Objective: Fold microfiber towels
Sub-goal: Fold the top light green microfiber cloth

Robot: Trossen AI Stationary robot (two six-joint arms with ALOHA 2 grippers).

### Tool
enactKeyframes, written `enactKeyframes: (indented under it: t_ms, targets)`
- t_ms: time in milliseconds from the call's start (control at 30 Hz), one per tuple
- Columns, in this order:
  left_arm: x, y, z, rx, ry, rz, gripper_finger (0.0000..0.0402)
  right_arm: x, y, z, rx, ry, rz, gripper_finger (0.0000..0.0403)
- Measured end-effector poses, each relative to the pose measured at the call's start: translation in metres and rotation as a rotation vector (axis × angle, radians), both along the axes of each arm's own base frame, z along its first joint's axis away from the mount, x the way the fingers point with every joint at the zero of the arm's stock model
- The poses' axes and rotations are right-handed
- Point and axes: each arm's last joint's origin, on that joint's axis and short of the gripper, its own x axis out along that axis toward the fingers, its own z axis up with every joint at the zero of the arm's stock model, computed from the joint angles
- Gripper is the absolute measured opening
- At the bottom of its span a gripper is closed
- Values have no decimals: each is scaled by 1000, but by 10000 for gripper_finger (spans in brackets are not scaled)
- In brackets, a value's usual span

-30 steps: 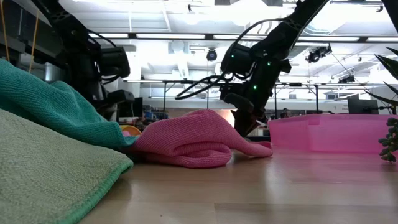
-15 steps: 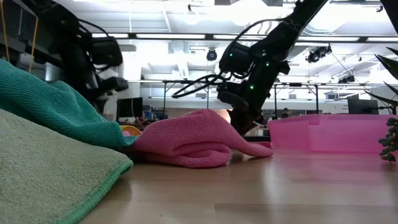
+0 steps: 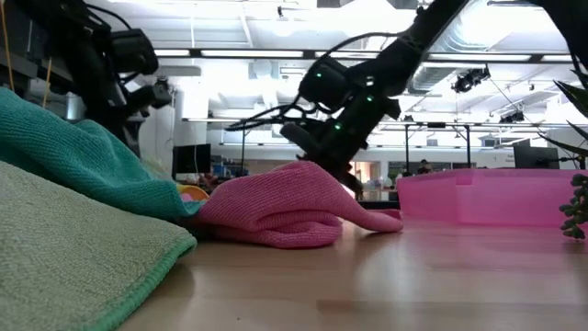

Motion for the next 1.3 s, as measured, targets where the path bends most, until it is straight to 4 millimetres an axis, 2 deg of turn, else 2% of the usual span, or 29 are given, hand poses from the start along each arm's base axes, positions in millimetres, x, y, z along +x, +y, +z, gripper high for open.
enactKeyframes:
  t_ms: [200,333,433,533,667,967,1300]
  targets:
    - [2,5,26,53,-17,-30,1,1,-8,12,-6,64,31,0]
    - [5,8,42,94,-51,-33,1,-8,-17,26,-25,116,74,0]
    - [7,8,47,105,-62,-40,1,-18,-23,37,-58,149,81,0]
    - [10,7,47,100,-72,-42,1,-29,-29,47,-75,183,95,0]
    - [21,8,46,105,-104,-49,1,-38,-33,48,-74,246,119,0]
    - [69,14,29,94,-186,-108,0,-40,-36,50,-87,248,141,0]
    - [116,18,4,85,-280,-133,0,-55,-38,74,-125,251,176,0]
